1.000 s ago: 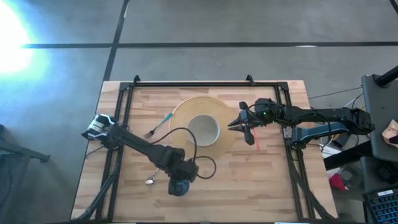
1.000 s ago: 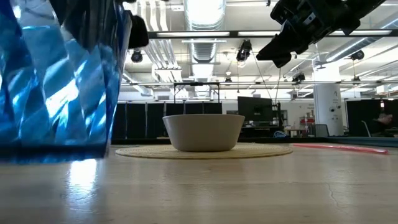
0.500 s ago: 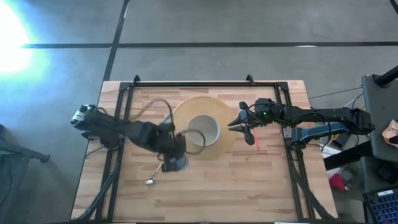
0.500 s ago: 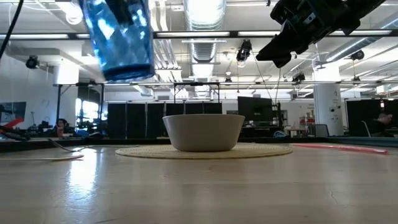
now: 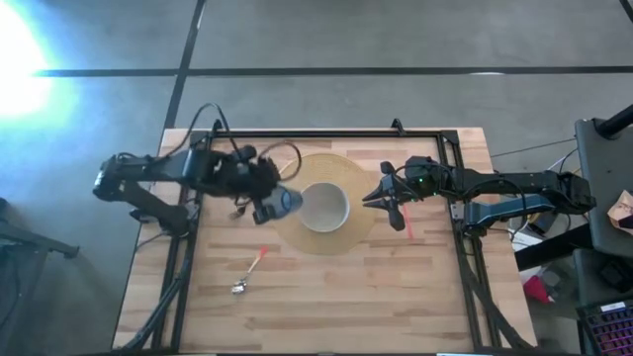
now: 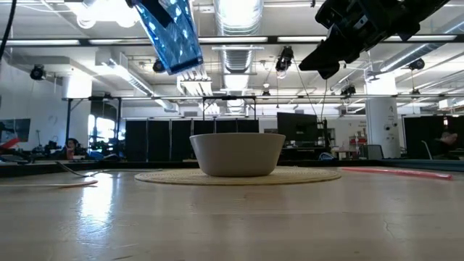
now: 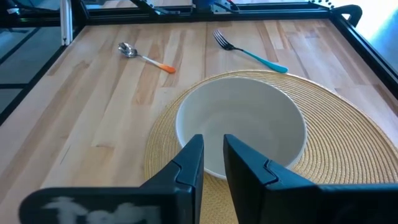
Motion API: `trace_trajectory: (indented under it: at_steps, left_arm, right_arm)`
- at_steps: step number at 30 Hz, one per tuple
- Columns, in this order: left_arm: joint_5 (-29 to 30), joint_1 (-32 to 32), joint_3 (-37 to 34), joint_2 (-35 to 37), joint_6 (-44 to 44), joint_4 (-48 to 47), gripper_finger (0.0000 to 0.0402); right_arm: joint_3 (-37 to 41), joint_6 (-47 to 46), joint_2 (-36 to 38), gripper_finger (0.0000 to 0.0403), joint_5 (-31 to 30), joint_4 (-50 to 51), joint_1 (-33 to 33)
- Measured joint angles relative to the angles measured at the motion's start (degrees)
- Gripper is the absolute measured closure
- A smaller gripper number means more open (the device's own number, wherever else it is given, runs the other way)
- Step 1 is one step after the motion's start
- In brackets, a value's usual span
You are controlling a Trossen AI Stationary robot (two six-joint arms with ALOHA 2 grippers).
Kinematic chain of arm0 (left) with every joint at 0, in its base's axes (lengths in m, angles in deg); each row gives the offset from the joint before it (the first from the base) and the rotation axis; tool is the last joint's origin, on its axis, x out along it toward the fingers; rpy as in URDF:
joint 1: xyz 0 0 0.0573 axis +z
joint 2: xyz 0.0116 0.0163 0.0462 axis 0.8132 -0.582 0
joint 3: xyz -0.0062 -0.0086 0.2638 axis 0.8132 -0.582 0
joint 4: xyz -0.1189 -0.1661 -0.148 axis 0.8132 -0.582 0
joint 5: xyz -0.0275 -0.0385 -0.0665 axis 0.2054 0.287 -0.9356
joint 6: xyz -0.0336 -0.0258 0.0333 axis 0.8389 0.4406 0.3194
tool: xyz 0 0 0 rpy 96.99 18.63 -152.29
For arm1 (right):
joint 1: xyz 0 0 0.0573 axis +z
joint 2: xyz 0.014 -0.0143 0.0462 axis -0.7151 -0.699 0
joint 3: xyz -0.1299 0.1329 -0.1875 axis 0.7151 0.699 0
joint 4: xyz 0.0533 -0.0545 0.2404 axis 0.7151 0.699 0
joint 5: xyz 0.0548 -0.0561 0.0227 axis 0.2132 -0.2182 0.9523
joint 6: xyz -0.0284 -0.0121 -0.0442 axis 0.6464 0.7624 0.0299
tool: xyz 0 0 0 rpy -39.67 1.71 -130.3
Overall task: Pick & Place Utensil
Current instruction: Put the blue cup on the mat to the top left of the gray bowl
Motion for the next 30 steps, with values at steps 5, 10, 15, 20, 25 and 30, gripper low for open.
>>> trace_trajectory:
  at_steps: [5,10,15,20,25,30]
  left_arm:
    - [0.4,6.5,0.0,0.3,0.0,0.8,0.0395]
    - [0.4,13.6,0.0,-0.2,0.9,3.4,0.0397]
    - [0.2,21.1,0.0,-0.7,2.9,4.1,0.0395]
    - [-2.7,27.6,0.0,-1.5,3.6,4.1,0.0398]
    - [-8.3,31.7,0.0,-3.4,4.1,4.1,0.0395]
    - [-11.8,33.6,0.0,-6.4,4.1,4.1,0.0398]
  right_arm:
    - [0.0,0.0,0.0,0.0341,0.0,0.0,0.0]
    - [0.0,0.0,0.0,0.0333,0.0,0.0,0.0]
    - [0.0,0.0,0.0,0.0325,0.0,0.0,0.0]
    - [0.0,0.0,0.0,0.032,0.0,0.0,0.0]
    - [0.0,0.0,0.0,0.0319,0.0,0.0,0.0]
    - [0.0,0.0,0.0,0.0329,0.0,0.0,0.0]
